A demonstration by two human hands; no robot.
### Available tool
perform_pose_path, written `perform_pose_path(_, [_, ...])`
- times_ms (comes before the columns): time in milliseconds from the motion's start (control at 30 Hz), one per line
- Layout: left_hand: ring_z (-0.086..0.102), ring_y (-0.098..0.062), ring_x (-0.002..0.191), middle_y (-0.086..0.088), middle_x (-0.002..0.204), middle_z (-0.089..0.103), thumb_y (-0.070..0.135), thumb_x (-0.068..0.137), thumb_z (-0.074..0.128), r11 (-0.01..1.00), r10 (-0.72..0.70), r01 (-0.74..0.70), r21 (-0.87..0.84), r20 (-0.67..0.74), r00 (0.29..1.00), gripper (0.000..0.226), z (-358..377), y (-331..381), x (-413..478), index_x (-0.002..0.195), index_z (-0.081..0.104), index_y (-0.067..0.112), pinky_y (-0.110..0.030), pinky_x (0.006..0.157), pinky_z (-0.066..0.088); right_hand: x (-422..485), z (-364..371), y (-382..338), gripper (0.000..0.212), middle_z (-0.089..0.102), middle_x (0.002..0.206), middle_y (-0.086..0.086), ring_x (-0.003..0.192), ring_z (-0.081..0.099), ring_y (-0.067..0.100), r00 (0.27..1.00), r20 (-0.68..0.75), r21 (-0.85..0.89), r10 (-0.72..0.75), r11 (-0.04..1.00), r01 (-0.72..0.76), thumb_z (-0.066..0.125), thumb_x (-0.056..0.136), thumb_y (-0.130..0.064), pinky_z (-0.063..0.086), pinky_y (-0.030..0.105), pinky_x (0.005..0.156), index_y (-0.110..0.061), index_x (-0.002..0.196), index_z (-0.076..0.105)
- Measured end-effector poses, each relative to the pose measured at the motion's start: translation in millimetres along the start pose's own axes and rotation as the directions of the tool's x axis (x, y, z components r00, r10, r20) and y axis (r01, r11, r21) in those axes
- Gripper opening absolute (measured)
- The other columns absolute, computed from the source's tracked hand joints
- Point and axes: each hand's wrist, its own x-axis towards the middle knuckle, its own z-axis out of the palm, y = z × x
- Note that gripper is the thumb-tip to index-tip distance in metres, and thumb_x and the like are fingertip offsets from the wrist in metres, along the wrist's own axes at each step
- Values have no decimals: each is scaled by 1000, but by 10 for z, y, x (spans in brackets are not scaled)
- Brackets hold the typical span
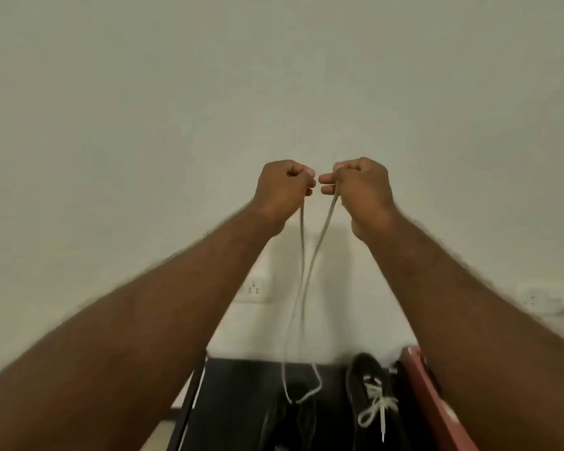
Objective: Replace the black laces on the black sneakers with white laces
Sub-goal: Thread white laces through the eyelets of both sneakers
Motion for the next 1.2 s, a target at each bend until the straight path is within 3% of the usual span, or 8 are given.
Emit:
perform_pose_path(133, [67, -11, 72, -3, 79, 71, 8, 91, 66, 989, 65, -70, -128, -39, 997, 19, -38, 689, 42, 73, 69, 12, -17, 60, 49, -38, 41, -589, 10, 72, 98, 17, 78, 67, 21, 996, 3, 77, -94, 993, 93, 56, 92, -1, 45, 12, 48, -5, 88, 65])
perform_pose_path(267, [69, -13, 71, -4, 81, 73, 9, 92, 66, 988, 21, -27, -154, -37, 999, 9, -113, 837, -70, 86, 73, 6, -19, 60, 49, -168, 45, -696, 11, 73, 97, 15, 77, 69, 19, 997, 4, 90, -73, 993, 72, 58, 93, -2, 46, 11, 49, -3, 87, 67])
perform_pose_path(433, [71, -12, 70, -6, 82, 74, 13, 92, 67, 994, 26, -27, -109, -10, 1000, 10, -158, 859, -194, 89, 73, 5, -21, 66, 52, -248, 34, -616, 13, 73, 93, 16, 81, 72, 25, 998, -8, 21, -58, 998, 58, 61, 94, -7, 57, 29, 67, 1, 89, 70])
perform_pose_path(667, [68, -6, 67, -6, 84, 74, 12, 93, 66, 998, 51, -49, -49, 54, 997, 12, -203, 867, -165, 97, 74, 4, -16, 61, 50, -261, -3, -635, 16, 74, 85, 13, 68, 70, 15, 992, -11, -124, -124, 985, 121, 62, 94, -8, 58, 34, 68, 2, 85, 71])
perform_pose_path(800, [68, -5, 65, -3, 82, 73, 12, 93, 66, 997, 60, -55, -54, 102, 993, 13, -207, 870, -157, 102, 73, 4, -17, 61, 52, -235, 11, -641, 19, 71, 79, 17, 78, 72, 33, 984, -14, -204, -177, 964, 171, 61, 94, -7, 59, 47, 76, 3, 81, 71])
perform_pose_path(900, [67, -8, 75, -6, 90, 74, 14, 93, 67, 995, 90, -89, -39, 43, 995, 14, -186, 869, -130, 101, 74, 4, -21, 67, 54, -248, 34, -661, 21, 71, 88, 21, 91, 68, 40, 979, 21, -251, -204, 947, 203, 54, 94, -4, 57, 51, 82, 2, 87, 72])
perform_pose_path(1067, [62, -12, 83, -2, 89, 69, 11, 91, 69, 995, 44, -54, -79, -129, 991, 11, -162, 991, 25, 95, 74, 3, -25, 74, 50, -254, 20, -663, 33, 68, 124, 6, 116, 62, 21, 980, 36, -327, -194, 925, 195, 51, 95, -1, 49, 36, 103, -6, 123, 68])
perform_pose_path(1200, [61, -14, 83, -5, 92, 69, 11, 90, 70, 997, 48, -56, -53, -138, 989, 10, -131, 1080, 94, 93, 73, 2, -28, 76, 50, -234, -19, -647, 32, 68, 123, 5, 115, 62, 19, 985, 39, -338, -167, 926, 170, 52, 95, -1, 50, 35, 102, -7, 122, 68])
